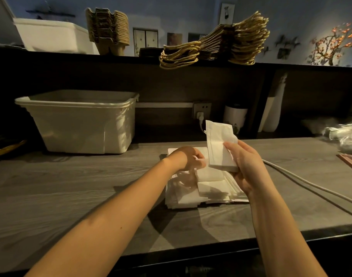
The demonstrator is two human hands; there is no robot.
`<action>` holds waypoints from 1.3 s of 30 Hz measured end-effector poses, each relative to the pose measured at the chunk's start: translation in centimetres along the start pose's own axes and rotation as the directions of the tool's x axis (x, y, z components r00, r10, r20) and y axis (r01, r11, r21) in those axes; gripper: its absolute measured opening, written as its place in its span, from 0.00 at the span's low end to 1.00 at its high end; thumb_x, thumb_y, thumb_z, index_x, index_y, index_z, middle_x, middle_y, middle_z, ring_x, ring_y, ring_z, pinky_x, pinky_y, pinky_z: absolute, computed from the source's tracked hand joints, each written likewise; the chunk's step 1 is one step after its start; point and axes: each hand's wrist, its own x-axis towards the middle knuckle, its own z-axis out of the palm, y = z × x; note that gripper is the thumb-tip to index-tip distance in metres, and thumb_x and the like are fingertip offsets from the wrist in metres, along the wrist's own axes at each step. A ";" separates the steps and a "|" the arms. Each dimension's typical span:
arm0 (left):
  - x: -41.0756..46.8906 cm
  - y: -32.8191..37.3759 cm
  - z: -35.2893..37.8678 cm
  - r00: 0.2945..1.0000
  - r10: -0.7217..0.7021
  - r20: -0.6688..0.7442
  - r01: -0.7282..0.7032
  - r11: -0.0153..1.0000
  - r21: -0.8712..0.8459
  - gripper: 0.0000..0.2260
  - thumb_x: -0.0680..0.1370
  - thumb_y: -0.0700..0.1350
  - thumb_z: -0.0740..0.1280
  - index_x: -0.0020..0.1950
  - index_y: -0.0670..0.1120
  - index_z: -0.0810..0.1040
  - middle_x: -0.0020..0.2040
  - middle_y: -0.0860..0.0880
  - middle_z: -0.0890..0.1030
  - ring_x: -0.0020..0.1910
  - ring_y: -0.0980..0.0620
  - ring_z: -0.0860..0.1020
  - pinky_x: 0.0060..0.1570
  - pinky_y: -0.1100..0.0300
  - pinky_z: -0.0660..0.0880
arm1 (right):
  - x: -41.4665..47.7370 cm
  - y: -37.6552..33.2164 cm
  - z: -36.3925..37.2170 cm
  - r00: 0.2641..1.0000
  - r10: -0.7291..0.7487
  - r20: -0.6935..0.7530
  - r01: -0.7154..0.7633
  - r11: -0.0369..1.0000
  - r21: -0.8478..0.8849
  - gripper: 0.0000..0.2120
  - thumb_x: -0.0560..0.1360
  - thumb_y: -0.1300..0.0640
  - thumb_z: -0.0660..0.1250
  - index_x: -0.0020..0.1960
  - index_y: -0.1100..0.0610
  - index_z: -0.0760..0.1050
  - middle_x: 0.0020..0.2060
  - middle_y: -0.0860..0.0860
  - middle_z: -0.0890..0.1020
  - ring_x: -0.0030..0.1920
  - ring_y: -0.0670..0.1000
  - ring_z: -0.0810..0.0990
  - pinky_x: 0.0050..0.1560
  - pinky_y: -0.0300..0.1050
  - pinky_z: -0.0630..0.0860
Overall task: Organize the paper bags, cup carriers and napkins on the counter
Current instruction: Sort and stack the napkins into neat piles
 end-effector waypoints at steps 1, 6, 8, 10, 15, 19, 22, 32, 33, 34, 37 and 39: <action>-0.4 0.0 0.0 1.000 0.029 -0.004 -0.029 0.999 -0.030 0.12 0.78 0.47 0.63 0.61 0.46 0.75 0.56 0.48 0.76 0.49 0.52 0.72 0.47 0.61 0.70 | 0.0 -0.1 -0.1 1.000 0.001 -0.005 -0.001 1.000 0.000 0.07 0.78 0.58 0.63 0.56 0.52 0.70 0.48 0.51 0.76 0.48 0.53 0.77 0.42 0.48 0.80; -2.5 -0.8 0.0 0.984 0.164 0.067 -0.159 0.984 -0.075 0.14 0.78 0.54 0.63 0.60 0.50 0.74 0.61 0.50 0.74 0.58 0.52 0.73 0.47 0.64 0.72 | 0.2 -0.8 -1.0 1.000 -0.013 -0.027 0.012 0.999 -0.031 0.06 0.79 0.58 0.61 0.55 0.53 0.71 0.48 0.53 0.76 0.48 0.53 0.76 0.46 0.49 0.79; -3.2 -1.2 0.1 0.977 0.171 0.131 -0.169 0.985 -0.026 0.15 0.78 0.56 0.61 0.61 0.51 0.73 0.63 0.50 0.74 0.62 0.50 0.72 0.53 0.60 0.70 | 0.4 -1.0 -1.1 0.999 -0.016 -0.044 0.012 0.996 -0.083 0.09 0.79 0.58 0.61 0.59 0.54 0.70 0.51 0.54 0.76 0.49 0.54 0.76 0.48 0.51 0.79; -3.7 -1.4 0.3 0.970 0.177 0.167 -0.178 0.984 -0.013 0.15 0.79 0.57 0.58 0.62 0.51 0.74 0.64 0.49 0.73 0.62 0.49 0.71 0.57 0.58 0.69 | 0.6 -1.0 -1.2 0.998 -0.017 -0.062 0.009 0.992 -0.128 0.15 0.79 0.58 0.61 0.65 0.54 0.68 0.54 0.55 0.75 0.51 0.55 0.76 0.50 0.53 0.79; -4.0 -1.8 0.9 0.959 0.237 0.153 -0.243 0.970 0.024 0.13 0.81 0.56 0.53 0.51 0.57 0.77 0.62 0.50 0.75 0.60 0.49 0.71 0.63 0.50 0.68 | 0.5 0.0 -1.1 0.999 -0.015 0.030 0.022 0.968 -0.251 0.25 0.78 0.60 0.62 0.73 0.51 0.60 0.59 0.55 0.70 0.55 0.58 0.75 0.48 0.51 0.78; -4.1 -2.2 1.4 0.950 0.285 0.125 -0.301 0.944 0.139 0.12 0.80 0.48 0.60 0.61 0.50 0.77 0.57 0.51 0.73 0.58 0.51 0.69 0.55 0.58 0.67 | 0.6 1.5 -0.6 0.994 0.076 0.079 -0.051 0.960 -0.277 0.26 0.78 0.60 0.63 0.73 0.49 0.61 0.53 0.52 0.74 0.51 0.55 0.78 0.44 0.47 0.80; -4.1 -2.7 1.6 0.952 0.297 0.075 -0.306 0.929 0.206 0.14 0.79 0.47 0.62 0.63 0.45 0.75 0.59 0.49 0.71 0.59 0.50 0.67 0.57 0.56 0.67 | 1.0 2.7 -0.1 0.995 0.090 0.033 -0.061 0.862 -0.503 0.23 0.79 0.57 0.62 0.73 0.50 0.62 0.59 0.55 0.75 0.55 0.56 0.78 0.52 0.52 0.79; -4.7 -4.7 1.6 0.956 0.276 -0.102 -0.275 0.961 0.024 0.03 0.77 0.49 0.64 0.50 0.54 0.76 0.51 0.57 0.73 0.52 0.57 0.72 0.49 0.62 0.70 | 1.4 3.9 0.4 0.994 -0.080 0.070 0.098 0.446 -0.890 0.25 0.79 0.54 0.60 0.74 0.55 0.60 0.66 0.56 0.73 0.64 0.56 0.72 0.60 0.46 0.69; -4.7 -4.8 1.6 0.959 0.256 -0.124 -0.260 0.965 -0.018 0.04 0.78 0.49 0.64 0.51 0.53 0.76 0.50 0.57 0.74 0.53 0.57 0.73 0.50 0.61 0.72 | 1.3 3.9 0.3 0.994 -0.086 0.073 0.103 0.418 -0.902 0.24 0.79 0.54 0.60 0.74 0.54 0.60 0.66 0.55 0.74 0.63 0.56 0.73 0.59 0.47 0.69; -4.7 -4.8 1.6 0.960 0.236 -0.149 -0.246 0.968 -0.053 0.04 0.78 0.49 0.63 0.51 0.53 0.76 0.50 0.58 0.75 0.52 0.57 0.74 0.52 0.59 0.74 | 1.2 4.0 0.2 0.993 -0.097 0.072 0.105 0.398 -0.911 0.24 0.79 0.53 0.59 0.73 0.54 0.61 0.65 0.55 0.74 0.63 0.56 0.73 0.58 0.47 0.70; -4.9 -4.5 1.8 0.955 0.176 -0.240 -0.199 0.977 -0.075 0.05 0.79 0.48 0.60 0.53 0.51 0.72 0.50 0.56 0.74 0.49 0.57 0.75 0.51 0.57 0.76 | 0.9 4.3 0.0 0.988 -0.140 0.065 0.111 0.357 -0.927 0.24 0.79 0.53 0.60 0.73 0.53 0.61 0.65 0.54 0.73 0.63 0.55 0.73 0.58 0.48 0.70; -4.7 -3.9 2.3 0.941 0.161 -0.296 -0.182 0.982 -0.045 0.07 0.80 0.47 0.59 0.57 0.50 0.69 0.50 0.55 0.73 0.49 0.56 0.74 0.50 0.57 0.76 | 0.7 4.5 -0.1 0.980 -0.181 0.079 0.139 0.349 -0.927 0.24 0.78 0.54 0.60 0.73 0.53 0.61 0.68 0.54 0.69 0.64 0.55 0.71 0.60 0.48 0.69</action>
